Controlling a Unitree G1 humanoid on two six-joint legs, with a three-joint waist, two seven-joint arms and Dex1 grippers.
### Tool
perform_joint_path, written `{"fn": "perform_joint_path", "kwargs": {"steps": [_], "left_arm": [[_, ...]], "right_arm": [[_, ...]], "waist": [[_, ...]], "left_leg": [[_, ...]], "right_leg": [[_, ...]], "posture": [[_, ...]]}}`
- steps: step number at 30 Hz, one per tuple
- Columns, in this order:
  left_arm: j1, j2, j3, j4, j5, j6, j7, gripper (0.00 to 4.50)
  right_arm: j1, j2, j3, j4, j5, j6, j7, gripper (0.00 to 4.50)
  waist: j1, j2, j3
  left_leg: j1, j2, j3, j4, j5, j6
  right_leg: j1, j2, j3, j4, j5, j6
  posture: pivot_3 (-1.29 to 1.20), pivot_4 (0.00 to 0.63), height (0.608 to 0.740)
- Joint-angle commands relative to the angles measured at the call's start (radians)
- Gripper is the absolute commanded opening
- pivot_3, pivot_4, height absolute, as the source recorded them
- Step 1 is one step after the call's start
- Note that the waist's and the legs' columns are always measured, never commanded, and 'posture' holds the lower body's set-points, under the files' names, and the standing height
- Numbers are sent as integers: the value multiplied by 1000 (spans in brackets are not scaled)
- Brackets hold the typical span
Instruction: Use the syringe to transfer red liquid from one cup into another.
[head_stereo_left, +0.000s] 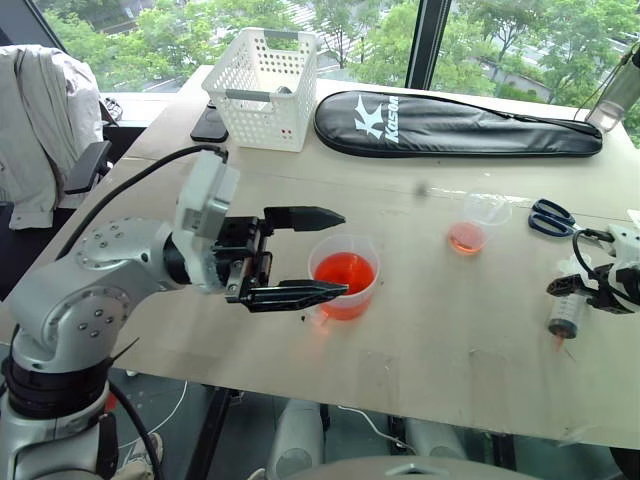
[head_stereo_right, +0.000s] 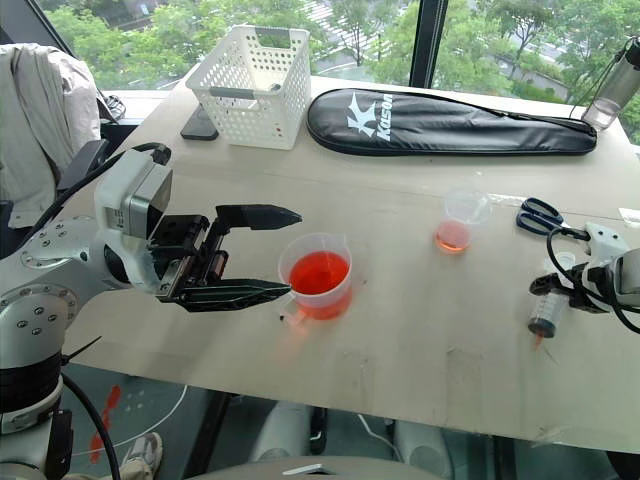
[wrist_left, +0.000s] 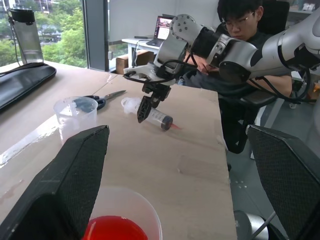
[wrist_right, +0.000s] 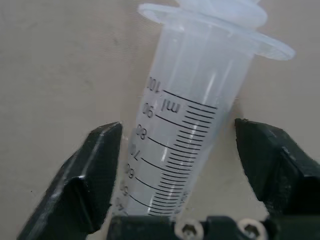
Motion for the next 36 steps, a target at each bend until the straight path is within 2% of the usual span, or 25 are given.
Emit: {"fn": "perform_joint_path", "kwargs": {"steps": [1, 2, 3, 6, 8, 11, 14, 16, 19, 22, 23, 24, 27, 32, 36], "left_arm": [[-1, 10, 26, -26, -9, -17, 0, 4500], [0, 9, 26, -25, -8, -19, -1, 4500], [3, 8, 24, -26, -5, -21, -1, 4500], [9, 6, 21, -25, 3, -25, 2, 4500], [1, -4, 40, -4, -28, -6, 45, 4500], [-17, -13, 90, 58, -68, 15, 124, 4500], [-33, -17, 124, 121, -90, 30, 176, 4500], [-58, -26, 128, 161, -85, 32, 212, 4500], [-90, -47, 137, 229, -70, 31, 254, 4500], [-111, -51, 145, 281, -41, 24, 270, 4500], [-115, -42, 142, 297, -25, 28, 273, 4500], [-115, -29, 133, 305, 1, 26, 273, 4500], [-114, -11, 126, 305, 23, 48, 284, 4500], [-121, 20, 123, 282, 32, 84, 281, 4500], [-148, 40, 150, 277, -15, 125, 269, 4500]], "right_arm": [[37, -16, -46, -29, 24, 11, -31, 2226], [43, -13, -52, -35, 25, 11, -36, 1724], [50, -8, -60, -41, 26, 11, -41, 1595], [93, 0, -73, -129, 28, 11, -17, 1570], [129, 22, -145, -301, 42, -50, 69, 1570], [156, 111, -343, -566, 202, -222, 273, 1570], [170, 160, -383, -748, 324, -337, 385, 1569], [138, 184, -309, -853, 403, -420, 402, 1569], [42, 273, -193, -941, 372, -550, 425, 1569], [-67, 356, -19, -974, 197, -613, 523, 1569], [-90, 422, 38, -966, 124, -666, 576, 1569], [-102, 481, 90, -954, 59, -718, 634, 1569], [-95, 568, 238, -914, -129, -822, 829, 1568], [-68, 659, 363, -832, -321, -972, 1049, 1568], [-71, 719, 414, -733, -464, -1096, 1149, 1568]], "waist": [[-1, 0, 0], [-1, 0, 0], [-2, 0, 0], [-1, 0, 0], [1, 0, 0], [-8, 1, 0], [-6, 2, 1], [-4, 0, -1], [-6, -1, 0], [-6, 0, 0], [-6, -1, 0], [-6, -1, -1], [-2, -1, -1], [1, -2, -1], [-3, -2, 0]], "left_leg": [[0, 0, 0, 0, 0, 0], [0, 0, 0, 0, 0, 0], [0, 0, 0, 0, 0, 0], [0, 0, 0, 0, 0, 0], [-1, 0, -1, 0, 0, 0], [0, 0, -1, -1, 0, 0], [1, 1, -2, -1, 0, 0], [0, 2, -4, -1, 0, 0], [0, 2, -3, -1, 0, 0], [0, 2, -2, 0, 0, 0], [1, 2, -2, 0, 0, 0], [0, 2, -2, 0, 0, 0], [-1, 3, -2, -1, 0, 0], [-4, 3, -2, -1, 0, 0], [-2, 3, -2, -1, 0, 0]], "right_leg": [[0, 0, 0, 0, 0, 0], [0, 0, 0, 0, 0, 0], [0, 0, 0, 0, 0, 0], [0, 0, 0, 0, 0, 0], [0, 0, -1, -1, 0, 0], [0, 0, 0, 0, -2, 4], [0, 2, 1, 0, -2, 4], [0, 3, -2, 0, -2, 4], [0, 3, -2, 0, -2, 4], [0, 3, 0, 0, -1, 2], [0, 3, 0, 0, 0, 0], [-1, 3, 0, 0, 0, 0], [-2, 3, -1, 0, 0, 0], [-2, 2, -3, -1, 0, 0], [-2, 2, -3, 1, 0, 0]], "posture": [[0, 150, 724], [0, 150, 724], [0, 150, 724], [0, 150, 724], [0, 150, 724], [0, 150, 724], [0, 150, 724], [0, 150, 724], [0, 150, 724], [0, 150, 724], [0, 150, 724], [0, 150, 724], [0, 150, 724], [0, 150, 724], [0, 150, 724]]}}
